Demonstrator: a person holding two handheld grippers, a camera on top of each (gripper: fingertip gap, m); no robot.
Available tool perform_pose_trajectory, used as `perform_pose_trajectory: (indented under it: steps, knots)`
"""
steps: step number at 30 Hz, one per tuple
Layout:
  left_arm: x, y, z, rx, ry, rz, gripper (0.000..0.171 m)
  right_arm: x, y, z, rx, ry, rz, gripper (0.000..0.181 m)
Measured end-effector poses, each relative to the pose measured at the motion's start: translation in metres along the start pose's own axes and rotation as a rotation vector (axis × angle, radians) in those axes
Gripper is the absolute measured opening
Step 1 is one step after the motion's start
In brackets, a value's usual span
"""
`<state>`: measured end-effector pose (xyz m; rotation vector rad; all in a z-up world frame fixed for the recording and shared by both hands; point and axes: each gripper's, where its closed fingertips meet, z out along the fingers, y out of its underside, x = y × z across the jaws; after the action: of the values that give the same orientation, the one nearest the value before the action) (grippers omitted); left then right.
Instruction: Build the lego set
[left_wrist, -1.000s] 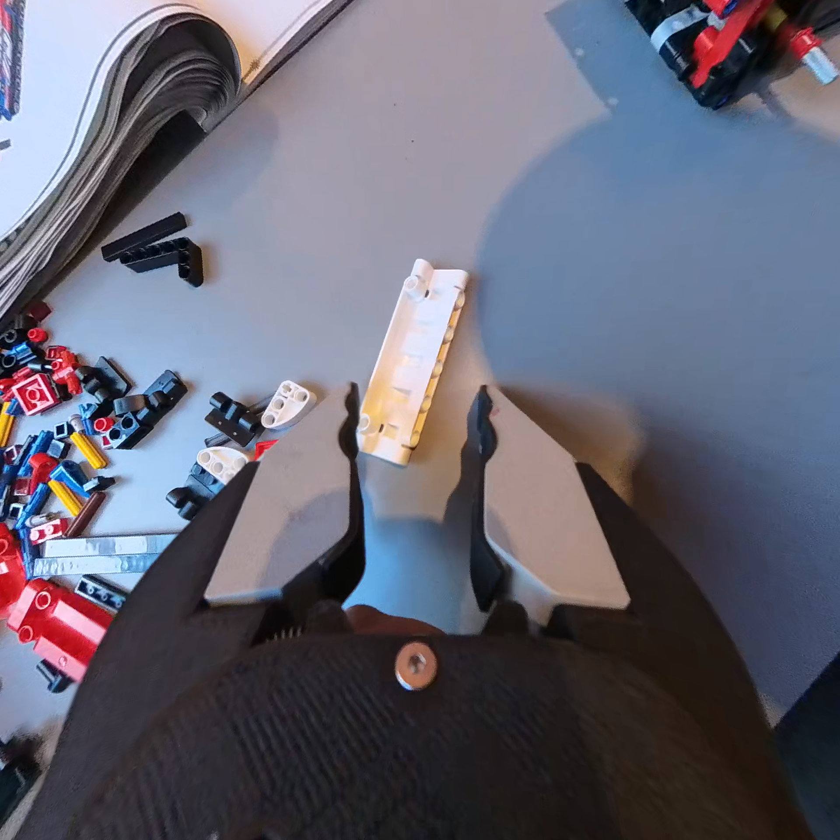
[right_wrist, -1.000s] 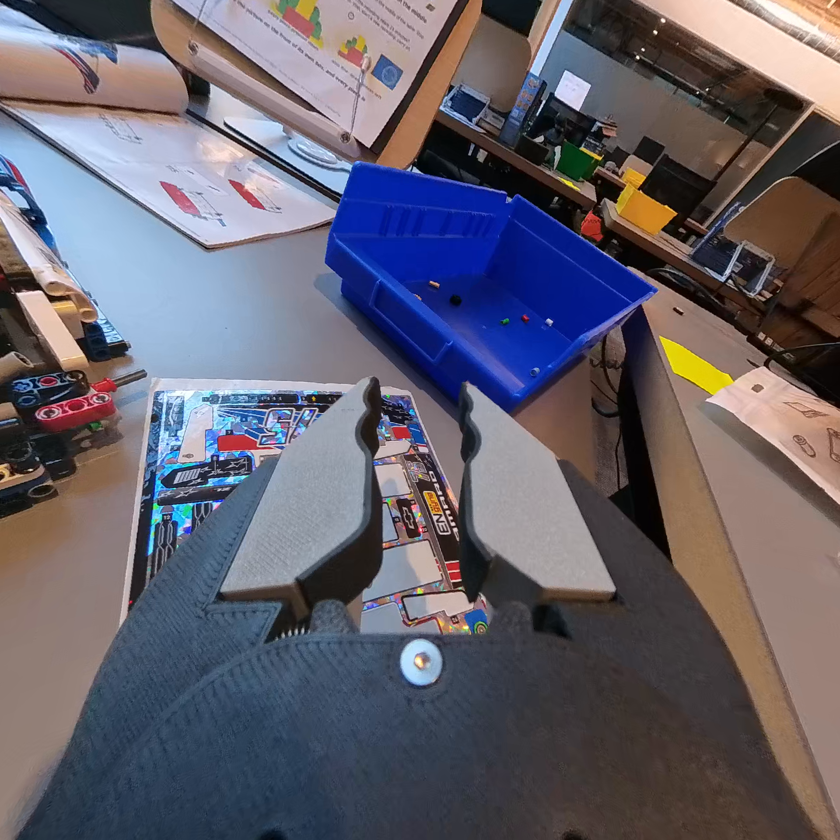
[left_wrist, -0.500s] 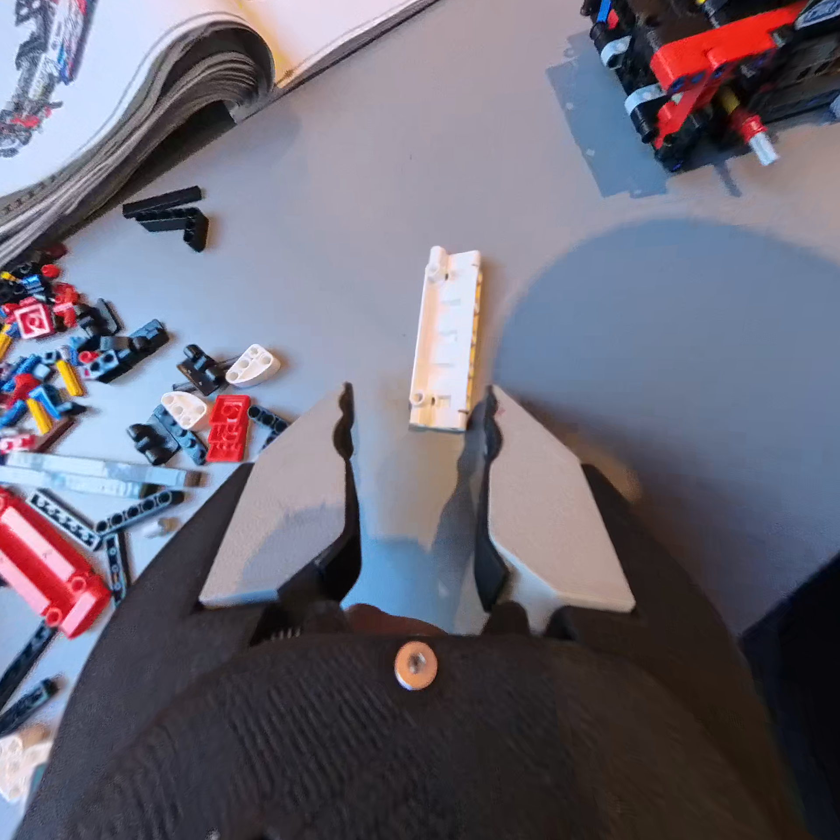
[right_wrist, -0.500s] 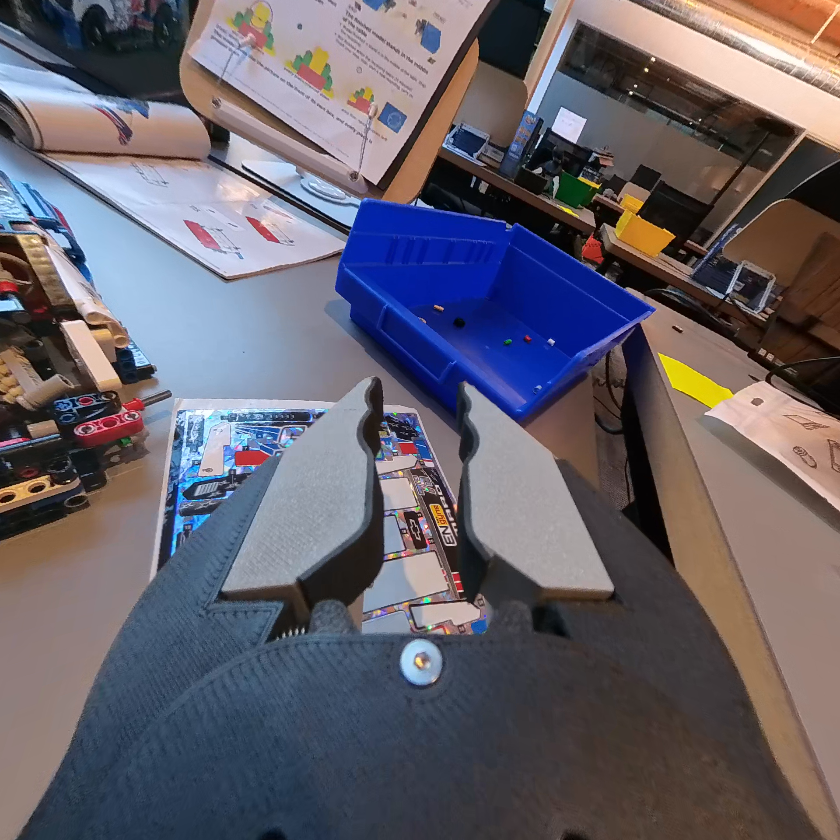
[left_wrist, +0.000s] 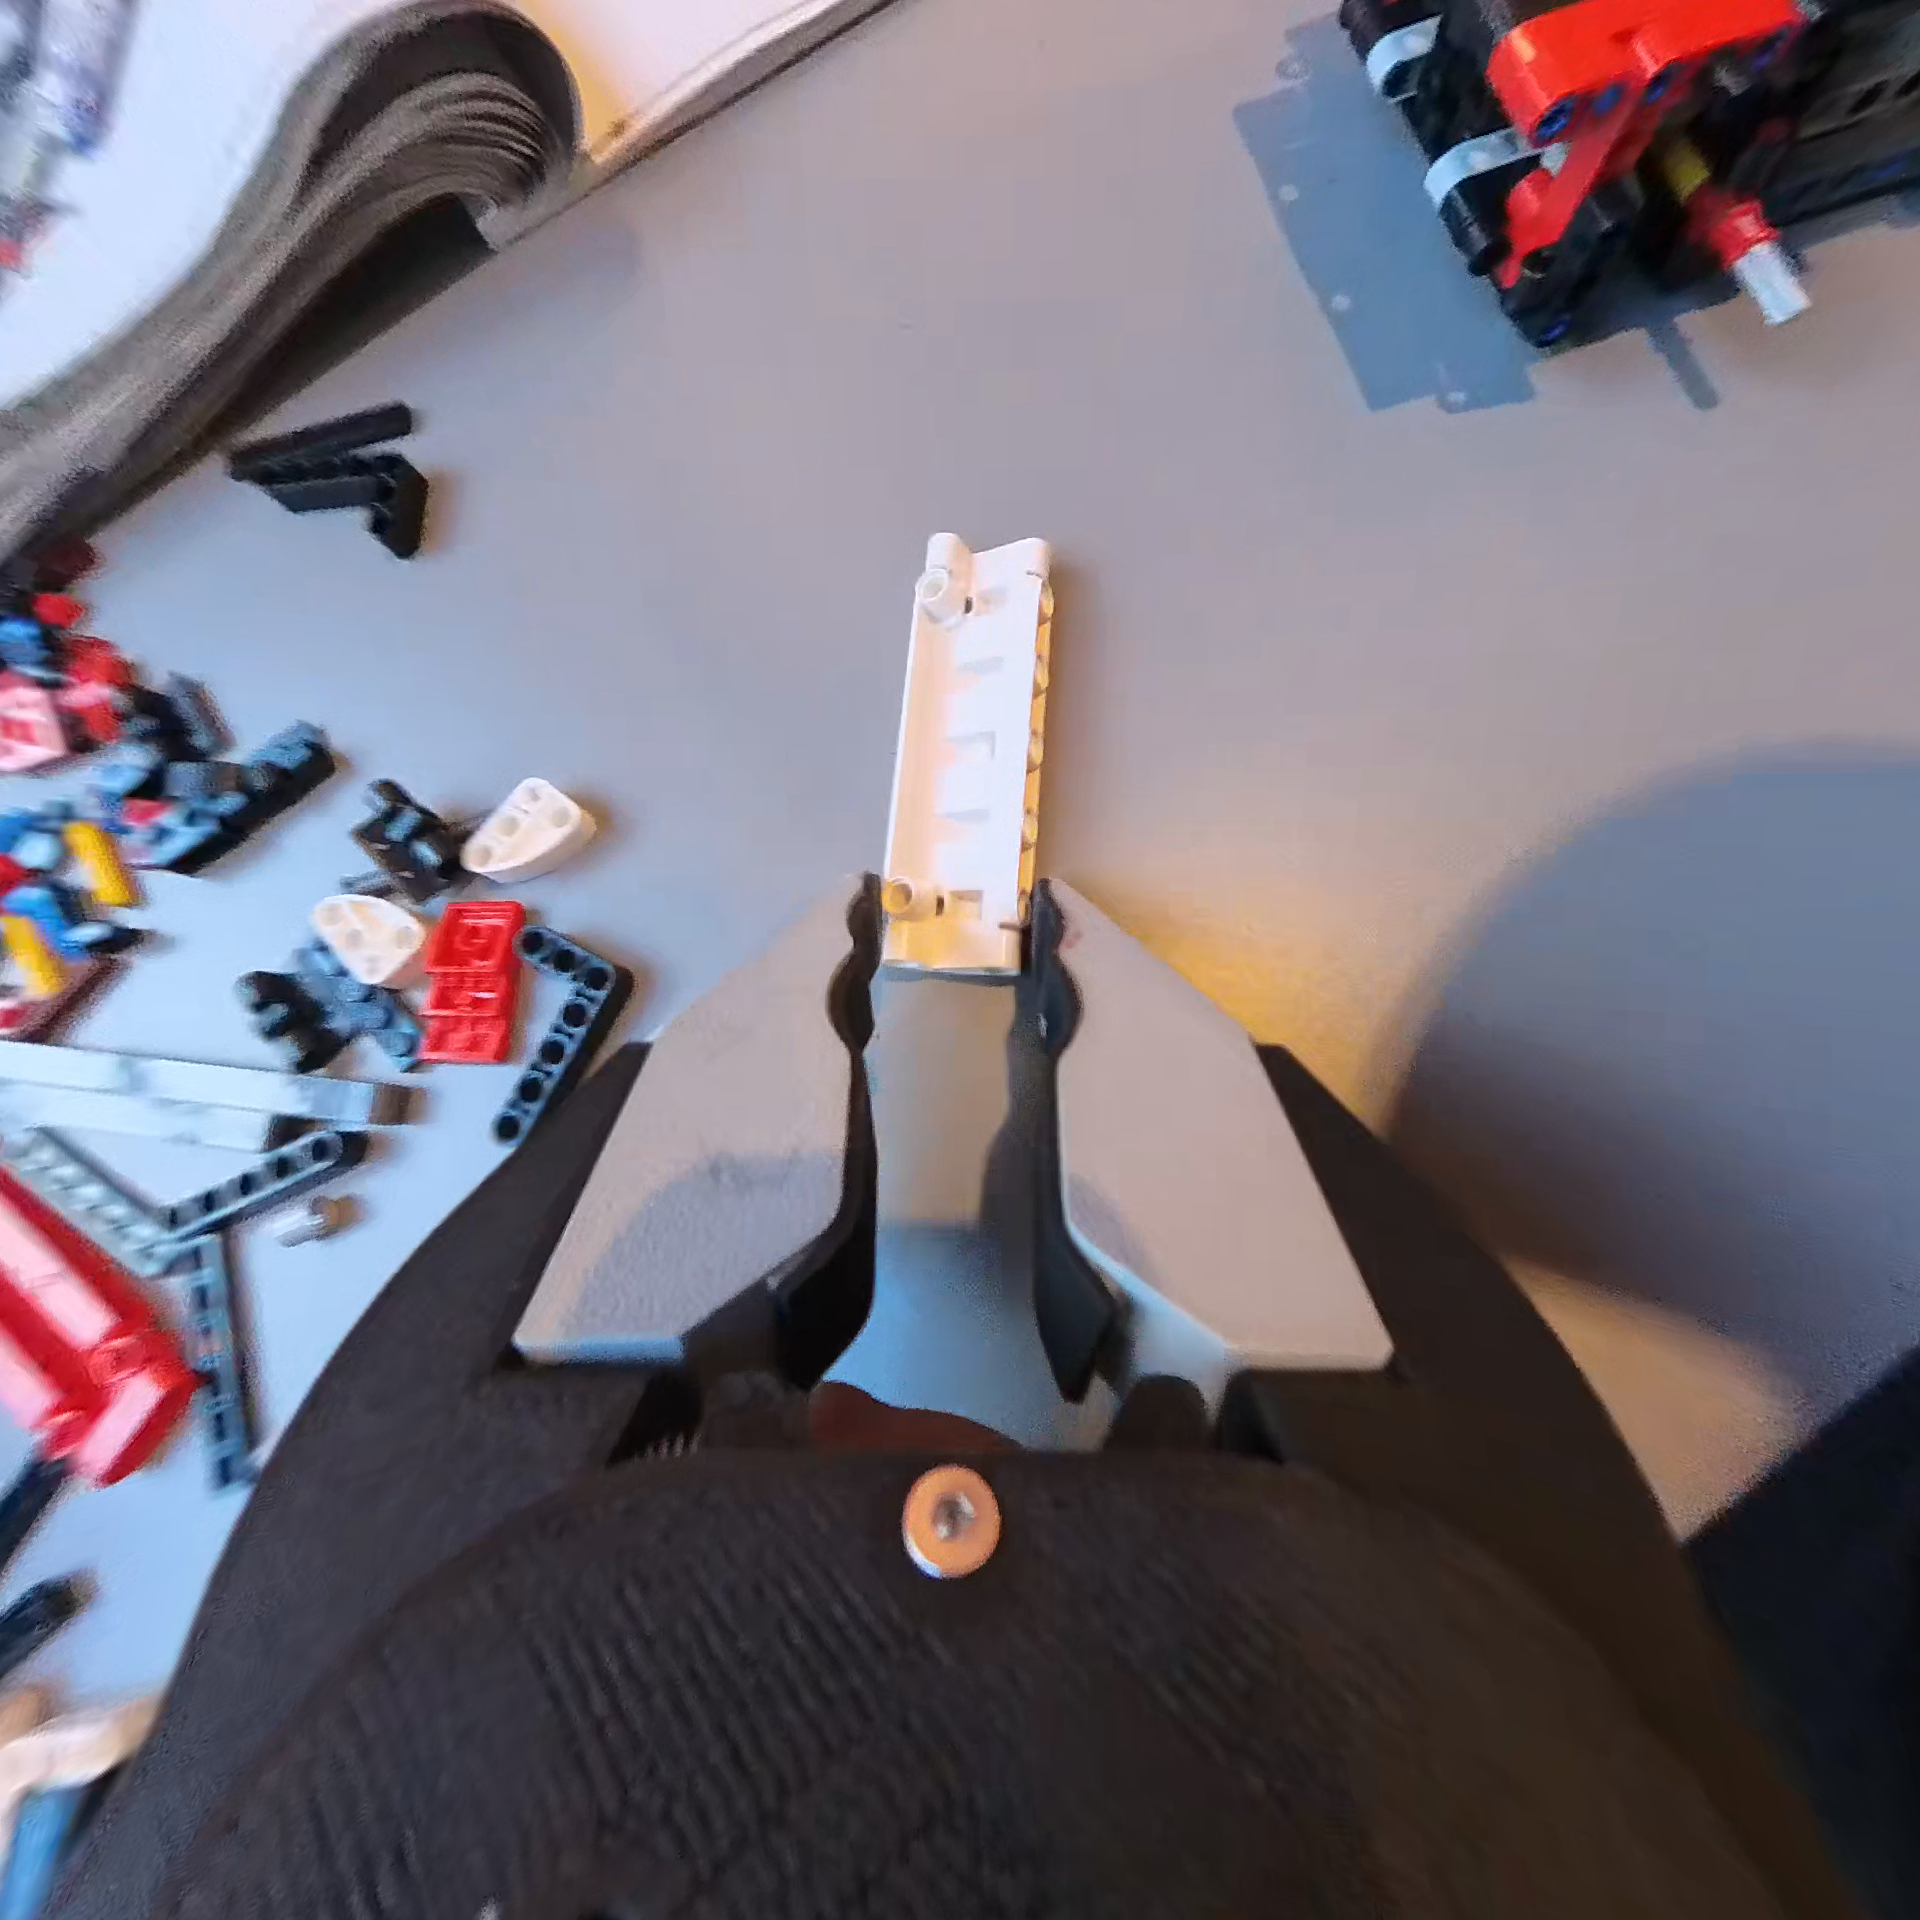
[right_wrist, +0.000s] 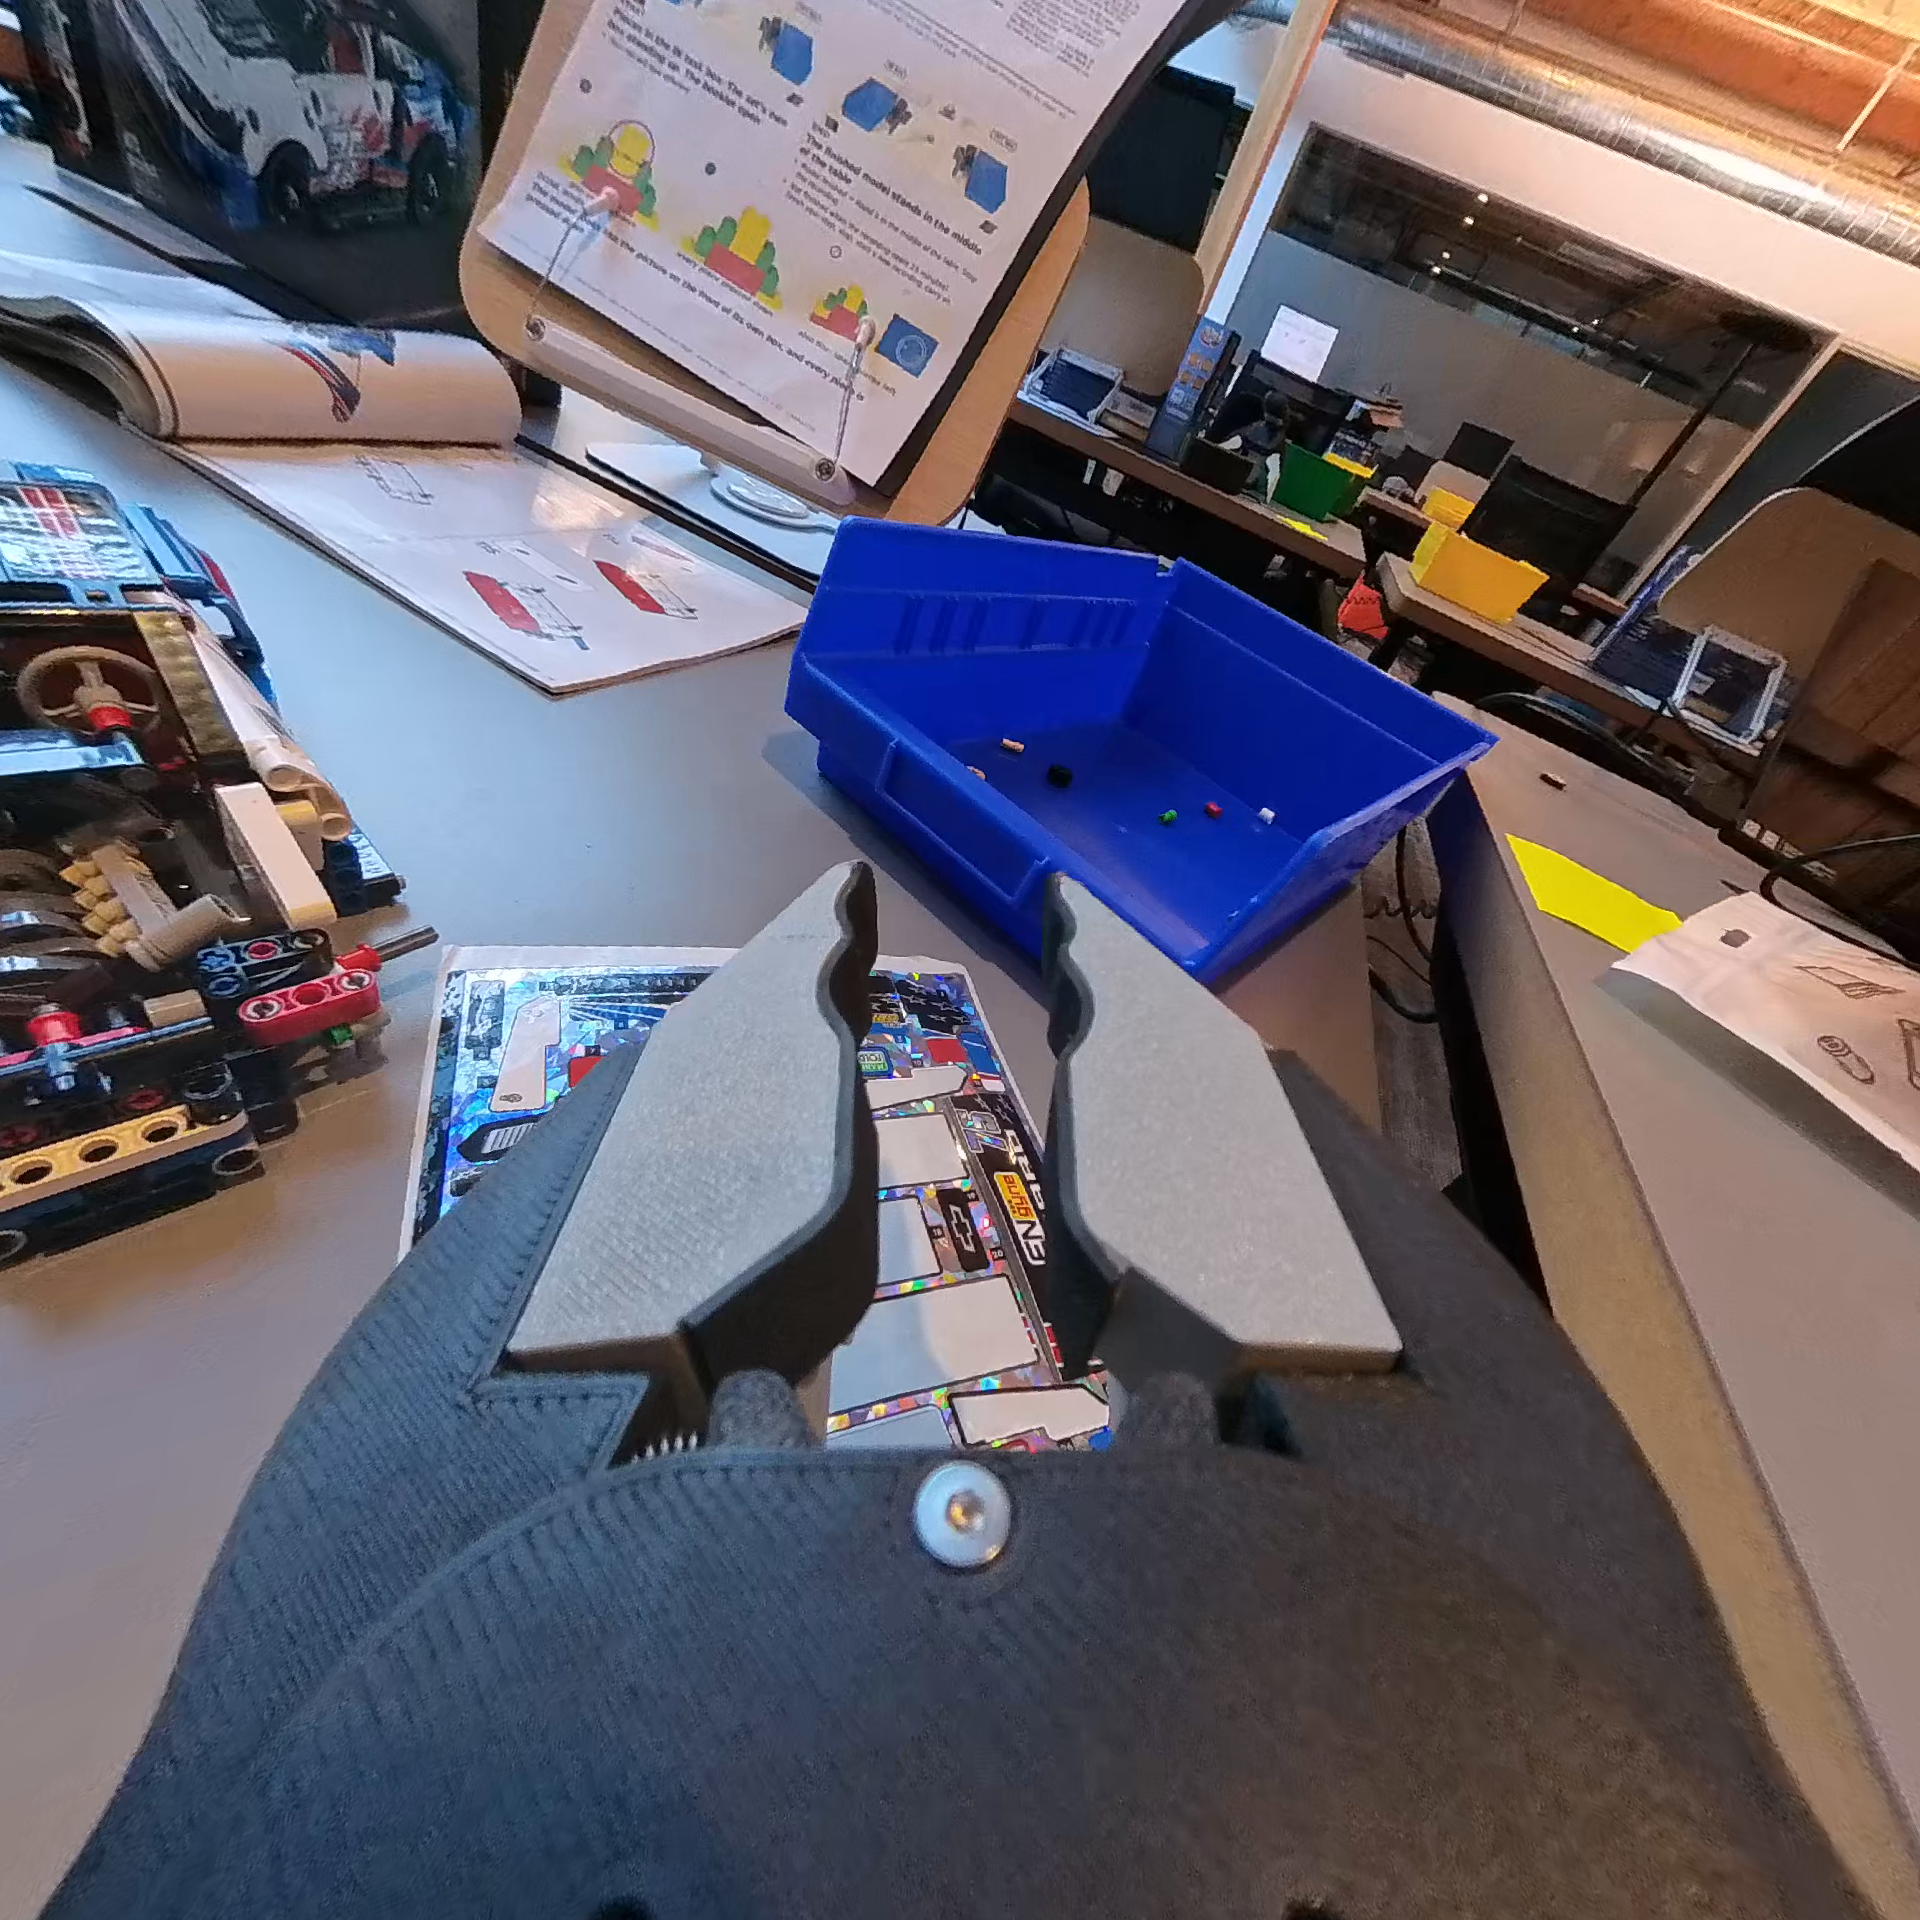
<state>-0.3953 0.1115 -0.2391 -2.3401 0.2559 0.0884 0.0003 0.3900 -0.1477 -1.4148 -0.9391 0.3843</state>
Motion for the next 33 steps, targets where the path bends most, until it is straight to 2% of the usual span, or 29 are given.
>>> perform_pose_trajectory:
  steps: [6,9,11,15,21,22,24,25,28,33]
  knots:
    - [-0.011,-0.016,-0.012,-0.043,-0.338,0.359,0.025,-0.001,-0.002,-0.001,0.01,-0.001,-0.013,0.028]
    - [-0.009,-0.018,-0.013,-0.056,-0.4,0.458,0.026,-0.001,-0.004,-0.003,0.021,-0.001,-0.01,0.028]
    - [-0.004,-0.014,-0.011,-0.055,-0.342,0.395,0.025,-0.001,-0.005,-0.004,0.027,-0.002,-0.005,0.027]
    - [0.012,-0.001,-0.009,-0.062,-0.175,0.171,0.026,-0.001,-0.007,-0.005,0.039,-0.008,0.003,0.027]
    - [0.023,0.007,-0.013,-0.037,-0.111,0.025,0.025,-0.005,-0.007,-0.005,0.038,-0.022,-0.005,0.027]
    - [0.023,0.008,-0.014,-0.039,-0.114,0.014,0.027,-0.005,-0.007,-0.005,0.038,-0.023,-0.006,0.027]
    - [0.025,0.008,-0.018,-0.026,-0.095,-0.001,0.047,-0.005,-0.007,-0.004,0.038,-0.025,-0.003,0.027]
    - [0.025,0.006,-0.021,-0.003,-0.09,-0.008,0.05,-0.005,-0.006,-0.004,0.036,-0.029,0.001,0.027]
    - [0.022,-0.004,-0.033,0.107,-0.092,-0.034,0.056,-0.007,-0.004,-0.004,0.026,-0.05,0.014,0.026]
    - [0.011,0.006,-0.036,0.119,-0.1,-0.094,0.064,-0.008,-0.002,-0.003,0.017,-0.052,0.003,0.026]
